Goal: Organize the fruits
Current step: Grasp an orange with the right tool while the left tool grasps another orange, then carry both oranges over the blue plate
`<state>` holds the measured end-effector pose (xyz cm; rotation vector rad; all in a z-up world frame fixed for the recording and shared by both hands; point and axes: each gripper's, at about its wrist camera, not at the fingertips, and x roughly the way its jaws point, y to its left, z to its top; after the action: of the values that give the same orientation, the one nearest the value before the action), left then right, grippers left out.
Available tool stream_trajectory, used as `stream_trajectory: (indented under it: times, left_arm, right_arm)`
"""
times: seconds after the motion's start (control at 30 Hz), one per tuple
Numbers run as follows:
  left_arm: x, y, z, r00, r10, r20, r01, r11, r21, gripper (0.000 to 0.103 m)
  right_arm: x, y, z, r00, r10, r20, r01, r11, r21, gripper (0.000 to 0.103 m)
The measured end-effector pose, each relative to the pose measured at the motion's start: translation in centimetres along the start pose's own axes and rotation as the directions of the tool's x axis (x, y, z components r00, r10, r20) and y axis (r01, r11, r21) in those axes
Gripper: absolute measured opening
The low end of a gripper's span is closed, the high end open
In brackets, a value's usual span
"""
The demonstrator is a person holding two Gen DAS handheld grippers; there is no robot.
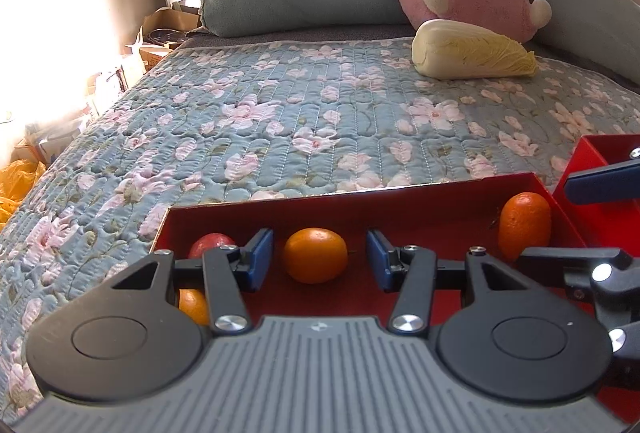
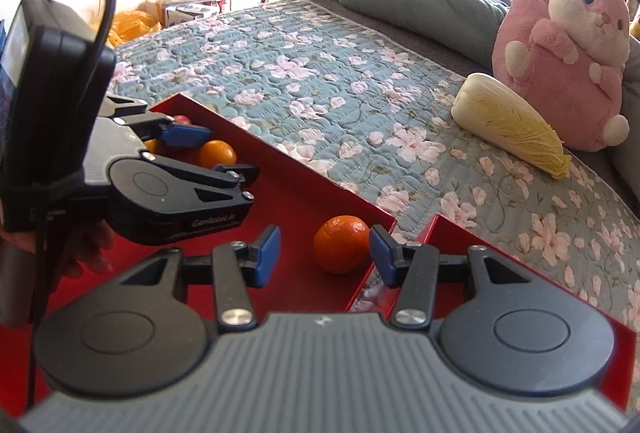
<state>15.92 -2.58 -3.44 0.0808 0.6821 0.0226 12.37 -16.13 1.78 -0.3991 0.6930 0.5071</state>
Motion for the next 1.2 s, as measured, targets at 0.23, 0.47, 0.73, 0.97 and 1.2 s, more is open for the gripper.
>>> stream_trajectory:
  times: [0.23,0.47,0.73,0.97,1.2]
  left_arm:
    - [0.9,-0.1,0.3,1.000,-0.002,0.006,0.002,1.000,-0.003,0.055]
    - [1.1,-0.6,0.2,1.000,0.007,0.025,-0.007,1.000,0.004,0.045]
    - [1.0,-0.7,0.2,1.000,0.011,0.029,-0.011,1.000,-0.002,0.044]
    - [0.0,-0.3,-0.2,1.000,0.021,0.006,-0.021,1.000,-0.021,0.044]
    - [-3.1,-0.3,-1.1,1.000,0.025,-0.005,-0.025,0.999,-0.038,0.044]
  right_arm:
    - [2.0,0.3,0.6,0.999,-0.015,-0.047,0.013,0.999,-0.045,0.053]
    - [3.8,1.4,0.7,0.991,-0.113,-0.075,0.098,0.979,-0.179,0.050]
    - [3.3,1.4,0.4,0.989,-0.140,-0.048,0.128,0.970,-0.209,0.040]
    - [0.0,1.3,0.1,0.997,-0.075,-0.030,0.073,0.995,-0.074,0.040]
    - [-4.5,2.3,-1.0,0.999,-0.036,-0.018,0.037,0.999,0.024,0.040]
